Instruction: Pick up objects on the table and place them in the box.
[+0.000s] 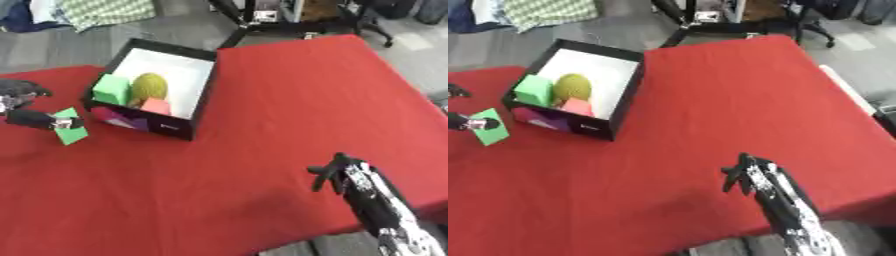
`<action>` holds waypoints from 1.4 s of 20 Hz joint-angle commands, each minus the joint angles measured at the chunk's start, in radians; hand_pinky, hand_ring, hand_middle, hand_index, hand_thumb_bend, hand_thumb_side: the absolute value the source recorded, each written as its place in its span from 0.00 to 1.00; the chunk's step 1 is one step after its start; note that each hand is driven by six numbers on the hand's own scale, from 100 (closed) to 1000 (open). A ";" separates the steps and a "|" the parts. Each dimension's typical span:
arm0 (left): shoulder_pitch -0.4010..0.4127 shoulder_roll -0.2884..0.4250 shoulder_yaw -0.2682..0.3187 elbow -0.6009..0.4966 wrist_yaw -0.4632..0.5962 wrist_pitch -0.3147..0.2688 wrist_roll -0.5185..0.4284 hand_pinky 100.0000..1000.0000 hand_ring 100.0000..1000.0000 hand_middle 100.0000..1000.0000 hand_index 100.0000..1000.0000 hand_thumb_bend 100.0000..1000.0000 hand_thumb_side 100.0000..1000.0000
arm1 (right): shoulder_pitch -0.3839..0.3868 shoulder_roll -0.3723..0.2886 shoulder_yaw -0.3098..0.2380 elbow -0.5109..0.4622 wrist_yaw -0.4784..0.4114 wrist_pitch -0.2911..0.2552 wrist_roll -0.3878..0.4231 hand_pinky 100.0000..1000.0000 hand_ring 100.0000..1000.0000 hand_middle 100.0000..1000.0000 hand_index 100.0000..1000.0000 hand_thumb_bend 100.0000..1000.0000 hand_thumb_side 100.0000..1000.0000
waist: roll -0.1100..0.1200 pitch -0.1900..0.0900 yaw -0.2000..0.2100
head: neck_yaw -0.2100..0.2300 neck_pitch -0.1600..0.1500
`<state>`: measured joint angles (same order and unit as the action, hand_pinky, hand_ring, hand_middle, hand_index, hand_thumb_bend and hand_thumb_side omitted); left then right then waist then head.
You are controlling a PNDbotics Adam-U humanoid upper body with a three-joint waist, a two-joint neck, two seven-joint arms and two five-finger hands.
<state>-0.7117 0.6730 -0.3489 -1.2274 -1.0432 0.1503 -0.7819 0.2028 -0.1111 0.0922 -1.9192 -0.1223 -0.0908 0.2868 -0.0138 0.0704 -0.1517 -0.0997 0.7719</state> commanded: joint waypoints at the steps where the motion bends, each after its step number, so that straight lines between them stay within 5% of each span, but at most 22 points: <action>1: -0.004 0.001 0.018 -0.010 0.011 0.035 0.021 0.81 0.83 0.93 1.00 0.42 1.00 | -0.004 -0.012 -0.005 -0.010 0.006 -0.004 0.000 0.81 0.38 0.12 0.41 0.00 0.71 | 0.001 -0.016 0.001 | -0.005 -0.002; 11: 0.022 -0.035 0.016 0.035 0.021 0.118 0.177 0.79 0.79 0.89 1.00 0.25 0.89 | -0.004 -0.008 -0.006 -0.011 0.009 -0.004 -0.002 0.81 0.38 0.12 0.41 0.00 0.72 | 0.000 -0.009 0.000 | -0.008 -0.002; 19: 0.036 -0.055 0.003 0.085 0.037 0.096 0.175 0.79 0.78 0.87 1.00 0.23 0.79 | -0.004 -0.008 -0.006 -0.012 0.010 -0.004 -0.003 0.81 0.38 0.12 0.41 0.00 0.73 | -0.001 -0.007 0.000 | -0.010 -0.002; 24: 0.039 -0.060 0.005 0.085 0.037 0.092 0.171 0.76 0.70 0.79 0.97 0.16 0.53 | -0.004 -0.008 -0.006 -0.012 0.010 -0.004 -0.003 0.81 0.38 0.12 0.41 0.00 0.73 | -0.001 -0.006 0.000 | -0.011 -0.002; 28: 0.037 -0.059 0.005 0.078 0.045 0.094 0.182 0.73 0.61 0.69 0.90 0.14 0.23 | -0.004 -0.008 -0.005 -0.012 0.011 -0.004 -0.002 0.81 0.38 0.12 0.41 0.00 0.73 | -0.001 -0.006 0.001 | -0.010 -0.002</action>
<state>-0.6607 0.5972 -0.3516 -1.1364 -1.0063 0.2459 -0.6036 0.2028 -0.1110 0.0922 -1.9192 -0.1152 -0.0924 0.2852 -0.0140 0.0710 -0.1516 -0.1077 0.7719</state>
